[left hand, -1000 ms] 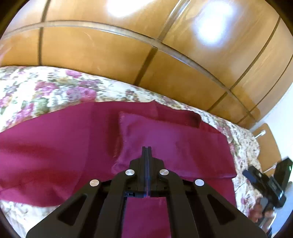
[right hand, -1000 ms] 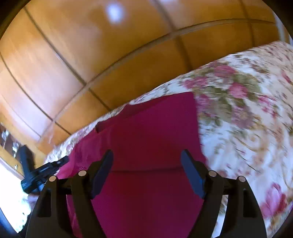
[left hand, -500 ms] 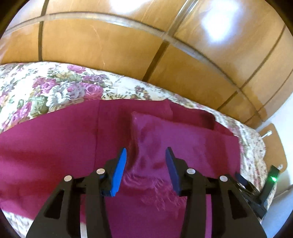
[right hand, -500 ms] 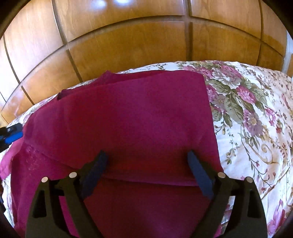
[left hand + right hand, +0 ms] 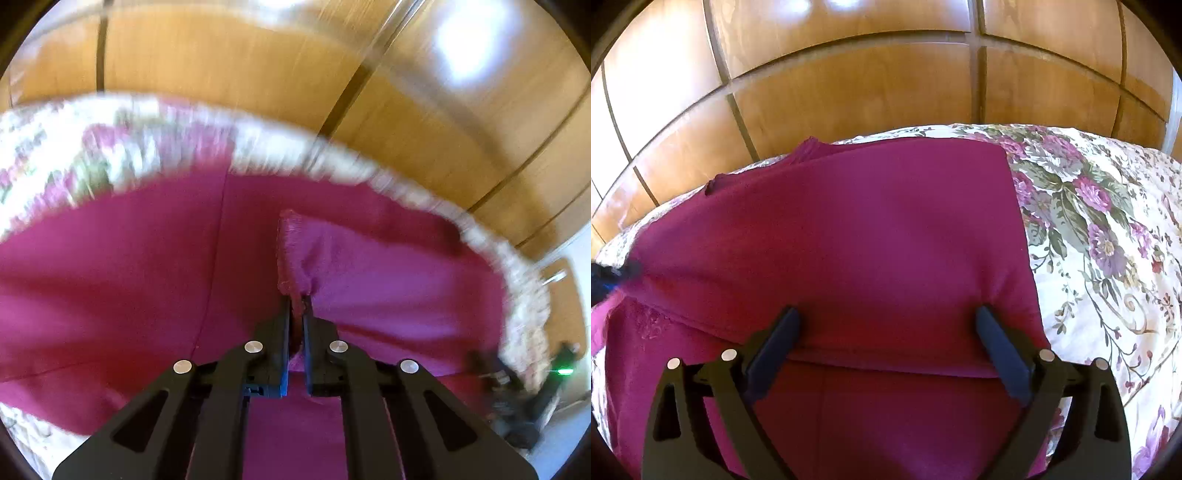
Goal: Fold small clothes
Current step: 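Grasp the sleeve with the left tool and fold it over the body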
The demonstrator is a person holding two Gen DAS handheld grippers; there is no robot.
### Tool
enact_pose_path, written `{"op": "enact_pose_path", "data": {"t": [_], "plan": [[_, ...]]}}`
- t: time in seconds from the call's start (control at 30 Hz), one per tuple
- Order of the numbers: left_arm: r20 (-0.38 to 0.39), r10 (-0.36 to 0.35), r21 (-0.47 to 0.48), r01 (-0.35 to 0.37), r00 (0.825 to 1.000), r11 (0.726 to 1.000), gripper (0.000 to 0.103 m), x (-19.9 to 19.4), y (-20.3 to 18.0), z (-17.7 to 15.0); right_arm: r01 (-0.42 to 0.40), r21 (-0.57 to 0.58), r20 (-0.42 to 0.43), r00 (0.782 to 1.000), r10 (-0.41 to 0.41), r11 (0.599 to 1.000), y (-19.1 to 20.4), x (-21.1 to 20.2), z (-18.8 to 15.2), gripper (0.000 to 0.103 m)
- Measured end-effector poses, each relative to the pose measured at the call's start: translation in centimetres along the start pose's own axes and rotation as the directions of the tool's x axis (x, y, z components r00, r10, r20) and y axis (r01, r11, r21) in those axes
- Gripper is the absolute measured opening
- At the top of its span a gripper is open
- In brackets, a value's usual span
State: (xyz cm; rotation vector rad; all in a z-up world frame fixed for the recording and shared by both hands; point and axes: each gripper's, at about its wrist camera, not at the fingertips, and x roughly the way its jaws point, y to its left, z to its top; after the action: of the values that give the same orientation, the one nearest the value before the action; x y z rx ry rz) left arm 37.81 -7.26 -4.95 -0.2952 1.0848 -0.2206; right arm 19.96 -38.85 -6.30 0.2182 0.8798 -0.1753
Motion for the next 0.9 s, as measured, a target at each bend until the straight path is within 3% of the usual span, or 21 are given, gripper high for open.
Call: {"op": "enact_pose_path", "data": {"t": [0.1, 0.27, 0.4, 0.53, 0.67, 0.77, 0.9], "plan": [[0.034, 0.039, 0.019, -0.039, 0.999, 0.999, 0.008, 0.2, -0.6, -0.1, 0.004, -0.004, -0.002, 1.000, -0.004, 1.000, 0.1, 0.1, 0.0, 0.098], [0.099, 0.062, -0.012, -0.061, 0.993, 0.998, 0.018, -3.4, -0.2, -1.6, 0.019, -0.010, 0.002, 1.000, -0.019, 1.000, 0.3, 0.3, 0.0, 0.099], [0.136, 0.063, -0.084, -0.052, 0.989, 0.995, 0.018, -7.5, 3.0, -4.2, 0.021, -0.012, 0.003, 1.000, -0.021, 1.000, 0.3, 0.3, 0.0, 0.099], [0.167, 0.100, -0.203, -0.065, 0.981, 0.977, 0.018, -11.8, 8.6, -8.0, 0.024, -0.014, 0.004, 1.000, -0.024, 1.000, 0.4, 0.3, 0.0, 0.099], [0.234, 0.180, -0.383, -0.079, 0.955, 0.920, 0.018, -16.5, 16.0, -11.6, 0.033, -0.019, 0.006, 0.999, -0.033, 0.999, 0.4, 0.2, 0.0, 0.099], [0.242, 0.275, -0.535, -0.109, 0.931, 0.838, 0.018, -19.9, 22.4, -14.0, 0.040, -0.022, 0.007, 0.999, -0.040, 0.999, 0.5, 0.2, 0.1, 0.099], [0.245, 0.314, -0.672, -0.073, 0.917, 0.737, 0.018, -22.4, 28.3, -15.5, 0.051, -0.028, 0.011, 0.999, -0.051, 0.998, 0.6, 0.0, 0.0, 0.099]]}}
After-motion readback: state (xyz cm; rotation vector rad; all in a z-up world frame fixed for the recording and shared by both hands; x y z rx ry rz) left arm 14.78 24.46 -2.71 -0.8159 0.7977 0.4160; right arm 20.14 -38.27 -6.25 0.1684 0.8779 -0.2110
